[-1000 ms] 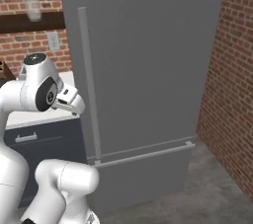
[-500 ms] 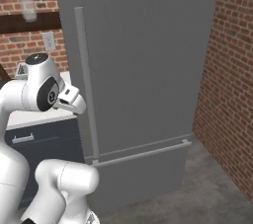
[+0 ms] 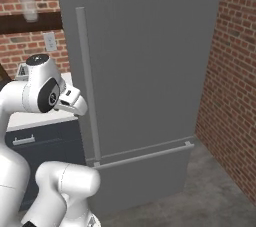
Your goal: Grab a lemon wedge from the fridge and one ice cube from the ice bowl, and put them in the glass of lemonade.
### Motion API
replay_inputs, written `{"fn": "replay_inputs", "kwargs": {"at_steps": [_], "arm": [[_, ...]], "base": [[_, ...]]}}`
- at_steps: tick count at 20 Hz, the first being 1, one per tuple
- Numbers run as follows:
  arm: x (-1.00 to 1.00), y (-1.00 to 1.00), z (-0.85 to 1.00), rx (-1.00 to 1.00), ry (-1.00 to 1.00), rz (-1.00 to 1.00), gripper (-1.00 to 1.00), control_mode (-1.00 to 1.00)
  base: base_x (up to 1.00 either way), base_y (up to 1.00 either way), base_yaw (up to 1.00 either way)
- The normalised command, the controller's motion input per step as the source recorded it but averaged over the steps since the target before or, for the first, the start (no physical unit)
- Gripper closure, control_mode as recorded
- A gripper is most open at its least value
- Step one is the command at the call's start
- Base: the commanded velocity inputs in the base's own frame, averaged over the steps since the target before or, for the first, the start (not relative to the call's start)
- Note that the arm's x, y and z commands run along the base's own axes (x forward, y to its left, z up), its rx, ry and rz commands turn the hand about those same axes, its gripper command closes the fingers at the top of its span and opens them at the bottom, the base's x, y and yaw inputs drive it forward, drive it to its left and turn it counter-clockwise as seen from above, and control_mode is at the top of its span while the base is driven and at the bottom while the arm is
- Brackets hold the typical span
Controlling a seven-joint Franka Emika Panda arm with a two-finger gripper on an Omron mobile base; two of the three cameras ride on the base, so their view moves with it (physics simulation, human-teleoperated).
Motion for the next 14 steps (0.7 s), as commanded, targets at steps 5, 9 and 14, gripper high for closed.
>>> {"fn": "replay_inputs", "kwargs": {"at_steps": [5,9,14], "arm": [[0.0,0.0,0.0,0.0,0.0,0.0,-1.0,1.0],[0.0,0.0,0.0,0.0,-0.04,0.04,-1.0,-1.0],[0.06,-0.37,0.14,0.01,-0.31,0.4,-1.0,-1.0]], "base": [[0.0,0.0,0.0],[0.0,0.0,0.01],[0.0,0.0,0.0]]}}
